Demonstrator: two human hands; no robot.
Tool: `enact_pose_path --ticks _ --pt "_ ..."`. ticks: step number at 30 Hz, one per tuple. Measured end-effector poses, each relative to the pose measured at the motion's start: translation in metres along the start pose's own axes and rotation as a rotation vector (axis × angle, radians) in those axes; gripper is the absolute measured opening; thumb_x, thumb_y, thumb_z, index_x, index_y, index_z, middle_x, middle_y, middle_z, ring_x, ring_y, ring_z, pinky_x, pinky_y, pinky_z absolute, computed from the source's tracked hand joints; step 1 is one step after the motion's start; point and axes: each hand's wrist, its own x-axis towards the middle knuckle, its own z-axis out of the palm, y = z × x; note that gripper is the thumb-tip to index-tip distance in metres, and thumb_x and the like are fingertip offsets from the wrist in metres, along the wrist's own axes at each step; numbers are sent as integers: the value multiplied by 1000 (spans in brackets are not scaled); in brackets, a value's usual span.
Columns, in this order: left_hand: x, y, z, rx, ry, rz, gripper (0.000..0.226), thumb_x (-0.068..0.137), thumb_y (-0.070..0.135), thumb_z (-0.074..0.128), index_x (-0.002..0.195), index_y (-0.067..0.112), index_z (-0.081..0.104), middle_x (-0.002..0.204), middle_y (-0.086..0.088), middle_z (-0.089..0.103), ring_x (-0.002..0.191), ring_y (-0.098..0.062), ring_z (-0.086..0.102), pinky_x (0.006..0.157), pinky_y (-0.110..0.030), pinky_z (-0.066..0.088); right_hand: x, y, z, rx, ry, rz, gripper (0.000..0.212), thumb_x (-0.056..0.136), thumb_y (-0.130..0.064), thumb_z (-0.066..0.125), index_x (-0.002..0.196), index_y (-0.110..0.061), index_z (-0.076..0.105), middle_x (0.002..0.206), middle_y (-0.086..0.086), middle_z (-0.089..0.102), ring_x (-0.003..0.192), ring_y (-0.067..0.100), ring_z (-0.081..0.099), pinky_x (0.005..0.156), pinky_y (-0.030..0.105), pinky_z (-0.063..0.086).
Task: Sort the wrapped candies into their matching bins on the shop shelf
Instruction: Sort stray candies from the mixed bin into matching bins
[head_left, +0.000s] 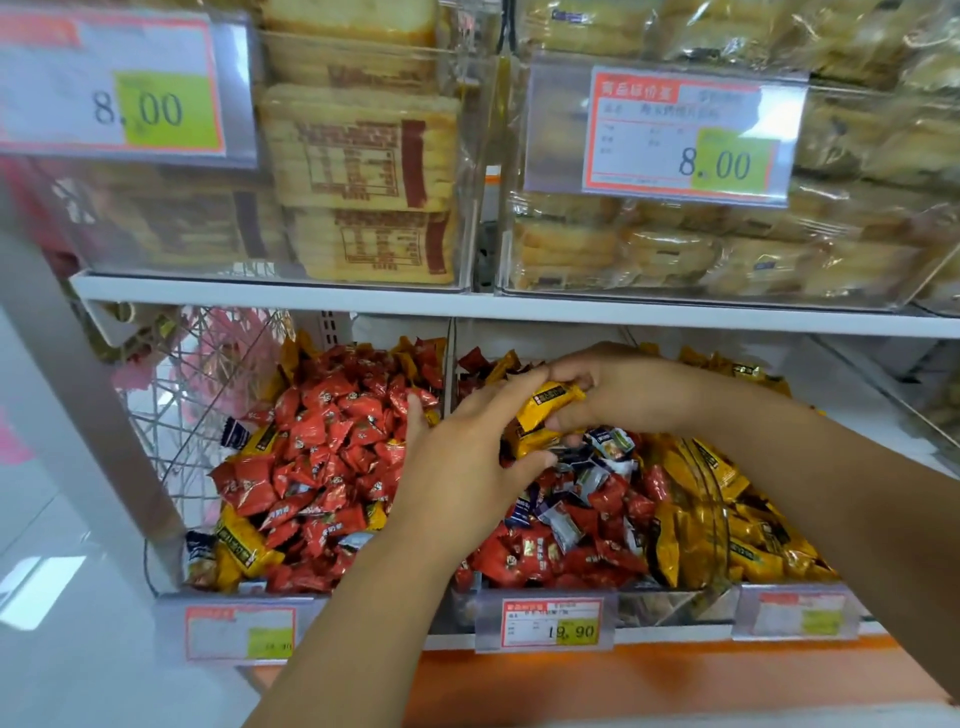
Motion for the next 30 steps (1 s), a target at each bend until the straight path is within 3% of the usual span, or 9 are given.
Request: enact_pose_path --ticks 6,10,13,15,18,21,23,26,30 --pt "1 -12 1 -111 26 -12 72 79 37 74 133 58 30 107 22 63 97 -1 60 112 -55 22 1 4 3 278 -143 12 32 89 -5 62 121 -6 60 102 10 67 81 17 61 88 34 48" --pt "1 -16 4 -192 62 -11 62 85 38 68 131 60 33 81 11 65 80 -8 58 93 -46 44 4 10 -1 401 -264 -6 41 83 -1 65 124 -6 60 104 14 58 95 23 50 88 33 38" --pt "0 -17 3 -255 73 -3 52 86 36 66 117 71 44 75 15 60 69 1 51 77 -33 43 8 14 -4 483 -302 13 48 82 -1 61 129 -8 56 102 14 61 92 22 54 84 27 44" --pt "-1 -18 3 -260 80 -20 41 87 36 65 117 61 53 68 23 53 64 3 47 69 -30 36 11 15 -9 537 -318 14 42 90 -7 55 131 -13 53 106 11 66 94 19 62 79 21 50" --pt "-1 -20 1 -209 82 -49 34 89 40 61 121 48 60 79 23 57 76 2 50 81 -39 44 35 26 -18 391 -30 20 25 99 -16 46 123 -17 55 130 11 57 112 23 58 84 18 52" --pt "-3 -25 -1 -168 73 -30 33 89 43 59 122 45 60 86 22 61 85 -4 54 87 -47 45 72 30 -6 -28 254 64 30 102 -24 42 129 -25 55 133 1 53 114 16 54 89 22 44" --pt "-5 -27 -3 -127 61 -2 35 88 45 58 123 44 60 85 24 59 84 -3 53 87 -48 45 94 30 7 -262 264 25 34 97 -17 49 131 -23 55 131 3 54 109 16 53 84 26 43" --pt "-4 -28 -2 -111 72 16 34 88 43 60 122 45 58 82 24 58 81 -3 51 84 -49 46 115 36 16 -553 185 75 39 88 -22 58 126 -29 57 131 5 53 119 26 44 98 35 40" --pt "-2 -25 -1 -94 74 9 34 89 42 60 122 45 59 85 20 62 82 -5 52 84 -48 47 90 37 3 -468 269 97 32 86 -30 67 117 -27 64 113 2 58 107 22 53 86 30 44"
